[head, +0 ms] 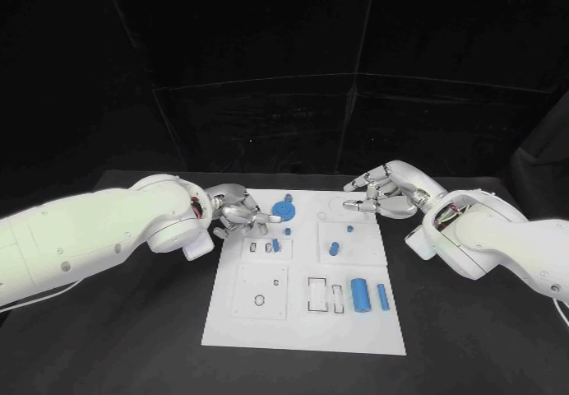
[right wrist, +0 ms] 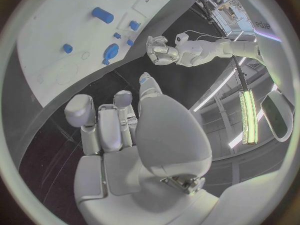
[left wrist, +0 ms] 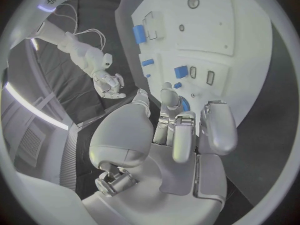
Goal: Assemble the parts on the task board
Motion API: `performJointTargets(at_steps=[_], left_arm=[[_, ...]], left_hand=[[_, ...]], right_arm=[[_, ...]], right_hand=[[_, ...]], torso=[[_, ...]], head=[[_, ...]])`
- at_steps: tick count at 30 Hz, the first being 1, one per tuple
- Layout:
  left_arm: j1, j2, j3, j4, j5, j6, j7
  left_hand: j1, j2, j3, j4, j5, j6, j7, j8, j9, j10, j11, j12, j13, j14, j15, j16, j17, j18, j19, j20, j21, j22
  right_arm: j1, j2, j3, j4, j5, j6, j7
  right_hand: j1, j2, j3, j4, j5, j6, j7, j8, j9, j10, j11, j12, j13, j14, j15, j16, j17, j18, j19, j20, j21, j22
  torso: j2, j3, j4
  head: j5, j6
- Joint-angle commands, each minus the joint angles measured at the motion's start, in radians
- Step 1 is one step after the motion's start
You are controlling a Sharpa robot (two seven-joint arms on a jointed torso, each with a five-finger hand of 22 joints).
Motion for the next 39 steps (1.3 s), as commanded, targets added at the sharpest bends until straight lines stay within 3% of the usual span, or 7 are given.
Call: performJointTargets(at_steps=[1,4,9,21,39], left_arm=[[0.012,0.035,-0.012,-0.032,-0.141,0.093,-0.183],[0.024,0.081,-0.029,-0.068,-0.157,0.100,-0.218],[0.030,0.130,-0.039,-0.104,-0.165,0.104,-0.238],[0.032,0.191,-0.044,-0.145,-0.168,0.125,-0.247],[0.032,0.223,-0.053,-0.160,-0.168,0.176,-0.253]], left_hand=[[-0.004,0.010,-0.016,0.007,0.000,-0.013,0.000,0.024,0.019,0.009,-0.006,0.034,0.035,0.104,-0.005,0.003,0.263,-0.016,0.009,-0.001,0.016,0.025],[-0.010,0.008,-0.040,0.022,-0.002,-0.029,-0.003,0.060,0.049,0.012,-0.009,0.069,0.070,0.104,-0.007,0.003,0.263,-0.019,0.014,-0.004,0.032,0.050],[-0.022,0.004,-0.069,0.041,-0.003,-0.045,-0.007,0.090,0.074,0.014,-0.012,0.090,0.091,0.104,-0.010,0.003,0.263,-0.022,0.017,-0.006,0.042,0.068],[-0.019,0.010,-0.095,0.049,-0.003,-0.062,-0.011,0.123,0.105,0.019,-0.016,0.113,0.115,0.104,-0.013,0.003,0.263,-0.026,0.021,-0.010,0.057,0.093],[0.000,0.017,-0.100,0.041,-0.003,-0.075,-0.011,0.139,0.121,0.017,-0.015,0.118,0.121,0.104,-0.012,0.003,0.263,-0.027,0.021,-0.010,0.061,0.099]], right_arm=[[0.003,0.001,0.000,0.000,0.049,0.012,0.029],[0.004,0.002,0.000,-0.002,0.050,0.014,0.024],[0.005,0.007,0.000,-0.008,0.050,0.022,0.009],[0.006,0.015,0.000,-0.013,0.051,0.039,-0.018],[0.006,0.028,0.000,-0.022,0.051,0.053,-0.032]], right_hand=[[0.010,0.006,-0.004,-0.003,0.009,0.002,-0.003,0.005,0.002,0.004,-0.002,0.006,0.000,0.014,-0.006,-0.006,-0.001,0.019,-0.003,-0.002,-0.005,-0.002],[0.010,0.008,-0.006,-0.004,0.012,0.002,-0.004,0.006,0.002,0.005,-0.002,0.006,-0.002,0.014,-0.006,-0.008,-0.004,0.019,-0.003,-0.002,-0.006,-0.004],[0.006,0.011,-0.011,-0.002,0.018,0.001,-0.004,0.007,0.002,0.002,-0.002,0.001,-0.008,0.013,-0.007,-0.015,-0.011,0.021,-0.006,-0.003,-0.013,-0.013],[0.000,0.013,-0.020,0.002,0.020,-0.003,-0.003,0.009,0.001,-0.004,-0.002,-0.009,-0.020,0.009,-0.006,-0.033,-0.033,0.026,-0.020,-0.003,-0.030,-0.038],[-0.001,0.014,-0.023,0.002,0.021,-0.005,-0.003,0.009,0.001,-0.004,-0.002,-0.009,-0.021,0.008,-0.006,-0.037,-0.035,0.026,-0.023,-0.003,-0.033,-0.043]], torso=[[-0.007,0.0062,-0.0006],[-0.006,0.0074,-0.0011],[-0.005,0.0064,-0.0033],[-0.003,0.0035,-0.0021],[-0.004,0.0030,-0.0011]], head=[[0.006,-0.003],[0.011,-0.003],[0.017,-0.004],[0.015,-0.009],[0.009,-0.017]])
